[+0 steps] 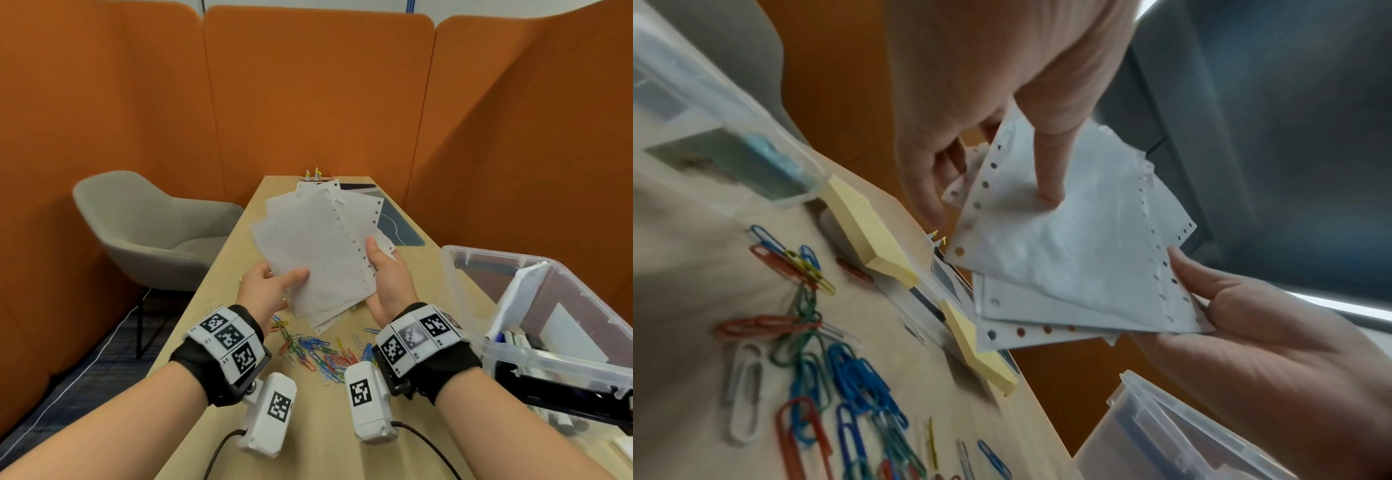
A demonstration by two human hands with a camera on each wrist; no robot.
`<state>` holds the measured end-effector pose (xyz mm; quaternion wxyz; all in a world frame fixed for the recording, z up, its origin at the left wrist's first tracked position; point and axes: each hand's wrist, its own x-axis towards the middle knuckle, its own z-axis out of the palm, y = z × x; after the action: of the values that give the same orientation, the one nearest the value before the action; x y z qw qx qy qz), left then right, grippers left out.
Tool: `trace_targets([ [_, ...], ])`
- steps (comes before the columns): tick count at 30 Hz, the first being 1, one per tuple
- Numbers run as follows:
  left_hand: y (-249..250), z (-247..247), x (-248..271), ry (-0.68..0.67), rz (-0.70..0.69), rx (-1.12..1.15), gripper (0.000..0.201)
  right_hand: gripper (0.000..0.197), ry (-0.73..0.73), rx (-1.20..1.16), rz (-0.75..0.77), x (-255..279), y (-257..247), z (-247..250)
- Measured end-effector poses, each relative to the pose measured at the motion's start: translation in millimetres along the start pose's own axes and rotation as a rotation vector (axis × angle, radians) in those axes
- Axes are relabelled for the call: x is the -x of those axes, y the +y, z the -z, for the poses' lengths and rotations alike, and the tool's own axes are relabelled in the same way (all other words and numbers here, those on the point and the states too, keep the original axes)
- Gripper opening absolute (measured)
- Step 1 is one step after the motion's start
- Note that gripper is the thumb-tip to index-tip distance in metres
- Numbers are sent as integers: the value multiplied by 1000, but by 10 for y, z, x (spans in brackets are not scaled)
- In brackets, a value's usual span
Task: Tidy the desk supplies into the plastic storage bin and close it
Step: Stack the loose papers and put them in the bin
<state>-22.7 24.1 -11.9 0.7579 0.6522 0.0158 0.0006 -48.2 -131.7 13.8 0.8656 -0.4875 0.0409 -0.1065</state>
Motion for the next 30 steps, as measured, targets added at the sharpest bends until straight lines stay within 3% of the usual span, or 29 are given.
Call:
trace_targets([
  [7,63,295,-25,-109,-150,-264,29,26,125,164,60,-64,-42,178],
  [9,72,345,-28,-149,-246,-444,28,13,95,163,53,-71,-34,191],
  [12,81,277,49,-174,-369,-591,43,15,18,137,28,-51,12,125],
  [16,57,195,75,-139,-354,-510,38,24,-6,94,6,-27,39,70],
  [19,37,190,53,-107,-360,-546,47,20,-29,104,11,-19,32,70],
  [24,29,167,24,-129,-282,-495,49,33,-62,110,-1,-5,40,8],
  [28,76,205,47,-208,-261,-389,30,32,-28,140,-3,-31,-3,9],
  [30,96,234,52,-207,-241,-342,30,30,23,132,-3,-66,-33,49],
])
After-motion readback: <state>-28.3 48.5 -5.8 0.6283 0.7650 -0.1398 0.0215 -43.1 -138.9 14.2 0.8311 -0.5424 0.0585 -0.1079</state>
